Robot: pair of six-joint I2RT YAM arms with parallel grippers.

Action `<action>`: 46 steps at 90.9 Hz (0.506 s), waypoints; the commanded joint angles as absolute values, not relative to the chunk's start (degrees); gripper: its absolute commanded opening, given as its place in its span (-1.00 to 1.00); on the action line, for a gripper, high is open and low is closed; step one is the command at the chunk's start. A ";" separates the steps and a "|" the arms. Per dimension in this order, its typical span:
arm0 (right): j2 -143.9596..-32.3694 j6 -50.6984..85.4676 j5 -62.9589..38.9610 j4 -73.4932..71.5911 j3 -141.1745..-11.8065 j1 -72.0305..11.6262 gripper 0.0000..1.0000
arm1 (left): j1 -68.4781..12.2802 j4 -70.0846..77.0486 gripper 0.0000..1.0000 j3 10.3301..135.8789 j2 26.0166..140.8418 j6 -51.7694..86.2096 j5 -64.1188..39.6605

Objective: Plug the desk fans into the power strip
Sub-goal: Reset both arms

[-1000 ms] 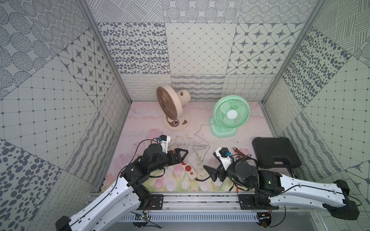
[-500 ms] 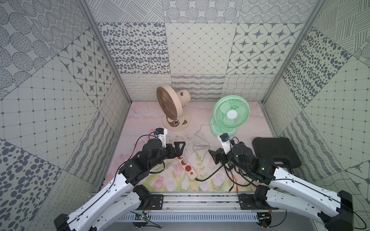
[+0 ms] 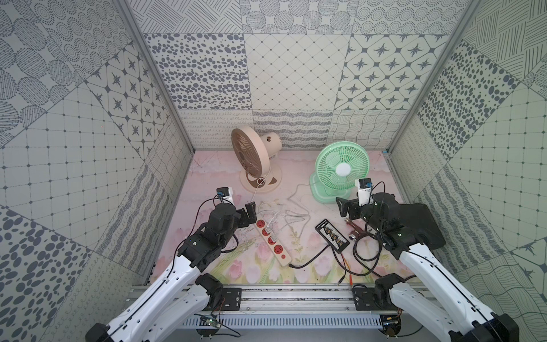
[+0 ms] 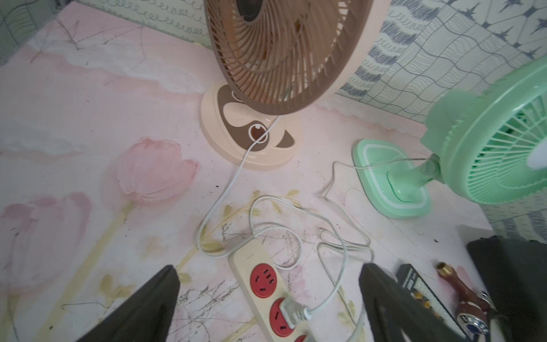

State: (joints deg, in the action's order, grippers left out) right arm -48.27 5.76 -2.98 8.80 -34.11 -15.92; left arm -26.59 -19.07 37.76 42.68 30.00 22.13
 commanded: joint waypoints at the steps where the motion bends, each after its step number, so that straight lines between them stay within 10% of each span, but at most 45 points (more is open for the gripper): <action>1: -45.77 5.03 -6.14 0.38 -31.36 -11.66 0.94 | -20.71 -14.01 0.99 34.26 43.01 24.01 24.97; 46: -35.60 11.32 -4.94 -11.74 -15.92 1.13 0.94 | -12.22 -5.48 0.99 21.99 39.35 19.28 26.92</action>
